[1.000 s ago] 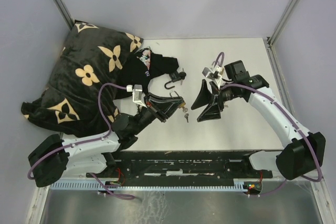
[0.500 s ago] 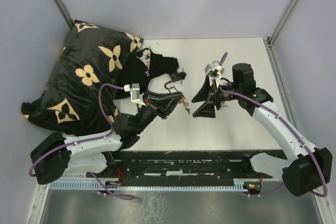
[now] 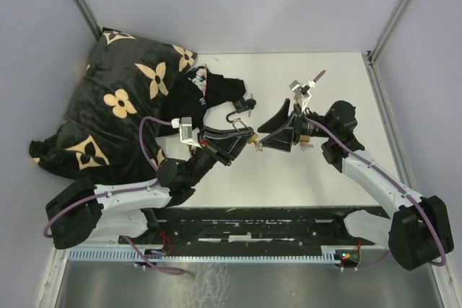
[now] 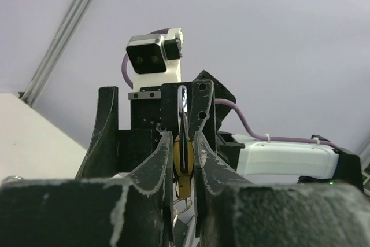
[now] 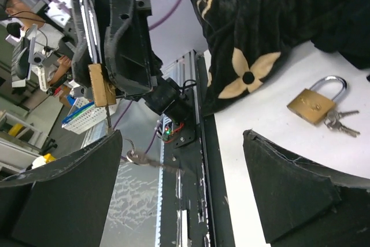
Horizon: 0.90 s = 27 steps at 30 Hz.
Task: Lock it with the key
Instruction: Lock the lock.
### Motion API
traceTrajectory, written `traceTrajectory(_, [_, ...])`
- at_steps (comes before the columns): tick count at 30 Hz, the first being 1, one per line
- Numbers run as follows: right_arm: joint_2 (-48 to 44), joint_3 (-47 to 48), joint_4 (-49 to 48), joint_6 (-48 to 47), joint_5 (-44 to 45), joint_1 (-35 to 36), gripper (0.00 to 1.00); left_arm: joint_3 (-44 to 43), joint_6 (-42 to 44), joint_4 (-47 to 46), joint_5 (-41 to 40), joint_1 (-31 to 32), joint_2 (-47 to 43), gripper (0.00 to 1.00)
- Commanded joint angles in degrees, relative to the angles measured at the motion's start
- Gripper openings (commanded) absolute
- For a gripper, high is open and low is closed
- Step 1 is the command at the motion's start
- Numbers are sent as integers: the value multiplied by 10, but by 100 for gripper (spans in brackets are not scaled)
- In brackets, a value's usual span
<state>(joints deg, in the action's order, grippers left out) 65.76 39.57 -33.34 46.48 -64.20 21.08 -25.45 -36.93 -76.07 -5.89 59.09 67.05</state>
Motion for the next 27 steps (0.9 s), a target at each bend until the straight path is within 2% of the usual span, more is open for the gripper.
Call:
traceTrajectory(1, [-30, 7, -106, 42, -19, 14, 92, -12, 17, -49, -22, 4, -1, 3])
traceTrajectory(3, [-30, 11, -74, 26, -9, 14, 89, -12, 18, -49, -25, 4, -4, 3])
traceTrajectory(4, [-32, 22, -24, -4, 1, 13, 85, -11, 18, -49, -27, 4, -6, 3])
traceTrajectory(7, [-31, 83, 244, -167, 73, 10, 80, -6, 18, -45, -34, 4, -19, 3])
traceTrajectory(8, [-28, 95, 293, -199, 89, 8, 79, -3, 18, -40, -36, 4, -24, 3])
traceTrajectory(9, [-26, 95, 298, -202, 91, 5, 79, -2, 20, -37, -37, 4, -29, 3])
traceTrajectory(13, [-32, 76, 207, -128, 50, -2, 78, 10, 25, -27, -49, 4, -43, 3])
traceTrajectory(18, [-32, 90, 236, -146, 32, -9, 74, 18, 27, -15, -59, 4, -54, 3])
traceTrajectory(24, [-31, 71, 109, -53, -28, -10, 71, 16, 24, -13, -55, 4, -48, 3])
traceTrajectory(27, [-35, 69, 81, -37, -53, -10, 69, 15, 23, -15, -53, 4, -43, 3])
